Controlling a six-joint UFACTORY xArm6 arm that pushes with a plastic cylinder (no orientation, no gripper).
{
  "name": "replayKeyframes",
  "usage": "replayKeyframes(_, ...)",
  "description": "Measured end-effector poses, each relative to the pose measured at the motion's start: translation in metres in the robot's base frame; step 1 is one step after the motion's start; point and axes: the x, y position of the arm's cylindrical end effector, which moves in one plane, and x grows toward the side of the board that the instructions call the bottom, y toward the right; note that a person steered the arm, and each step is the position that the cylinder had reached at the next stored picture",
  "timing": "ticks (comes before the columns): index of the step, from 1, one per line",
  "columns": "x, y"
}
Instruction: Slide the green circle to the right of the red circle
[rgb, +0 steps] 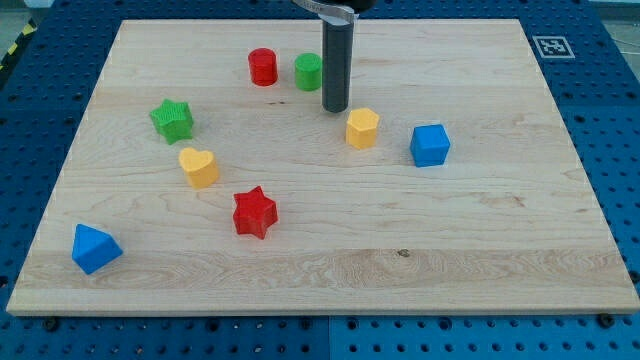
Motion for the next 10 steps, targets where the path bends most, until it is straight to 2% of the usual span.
replayKeyframes(3,-0.006,0.0)
replayKeyframes(10,-0.064,0.0)
